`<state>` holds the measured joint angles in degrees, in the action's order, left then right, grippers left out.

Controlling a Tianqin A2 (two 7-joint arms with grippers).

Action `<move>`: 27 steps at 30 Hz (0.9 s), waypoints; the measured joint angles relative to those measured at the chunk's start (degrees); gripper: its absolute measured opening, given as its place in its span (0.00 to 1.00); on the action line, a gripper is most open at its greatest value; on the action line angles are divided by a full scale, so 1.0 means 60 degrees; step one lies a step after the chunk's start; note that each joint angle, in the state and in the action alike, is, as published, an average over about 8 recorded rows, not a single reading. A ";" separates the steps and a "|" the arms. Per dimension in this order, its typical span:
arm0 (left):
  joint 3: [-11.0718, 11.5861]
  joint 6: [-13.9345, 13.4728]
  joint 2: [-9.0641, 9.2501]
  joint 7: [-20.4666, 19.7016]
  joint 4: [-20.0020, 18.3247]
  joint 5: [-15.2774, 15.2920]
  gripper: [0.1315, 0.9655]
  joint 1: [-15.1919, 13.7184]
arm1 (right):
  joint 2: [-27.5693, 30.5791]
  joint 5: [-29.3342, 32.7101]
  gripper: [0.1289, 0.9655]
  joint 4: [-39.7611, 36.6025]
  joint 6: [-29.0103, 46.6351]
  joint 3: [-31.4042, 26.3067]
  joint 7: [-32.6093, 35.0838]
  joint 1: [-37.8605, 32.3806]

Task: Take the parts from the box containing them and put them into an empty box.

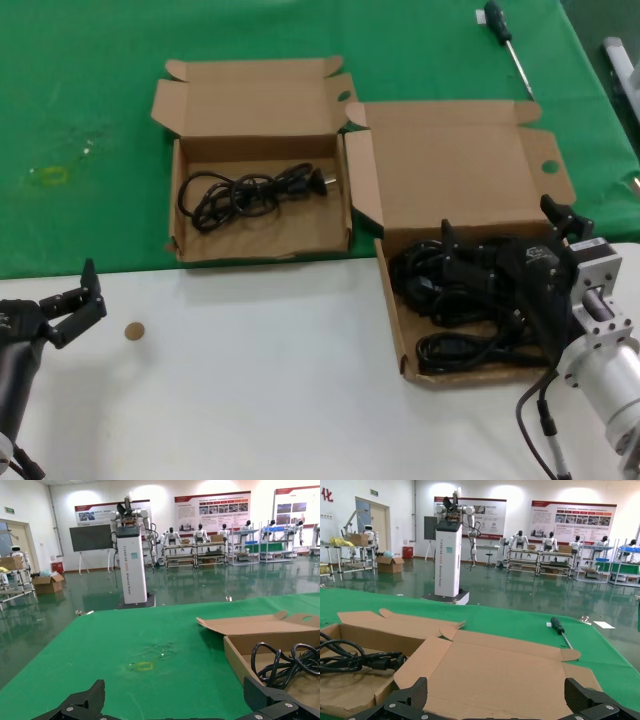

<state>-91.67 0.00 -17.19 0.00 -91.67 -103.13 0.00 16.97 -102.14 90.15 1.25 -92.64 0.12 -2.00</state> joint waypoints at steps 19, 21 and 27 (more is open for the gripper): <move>0.0000 0.0000 0.0000 0.0000 0.0000 0.0000 1.00 0.0000 | 0.0000 0.0000 1.00 0.0000 0.0000 0.0000 0.0000 0.0000; 0.0000 0.0000 0.0000 0.0000 0.0000 0.0000 1.00 0.0000 | 0.0000 0.0000 1.00 0.0000 0.0000 0.0000 0.0000 0.0000; 0.0000 0.0000 0.0000 0.0000 0.0000 0.0000 1.00 0.0000 | 0.0000 0.0000 1.00 0.0000 0.0000 0.0000 0.0000 0.0000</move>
<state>-91.67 0.00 -17.19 0.00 -91.67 -103.13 0.00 16.97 -102.14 90.15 1.25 -92.64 0.12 -2.00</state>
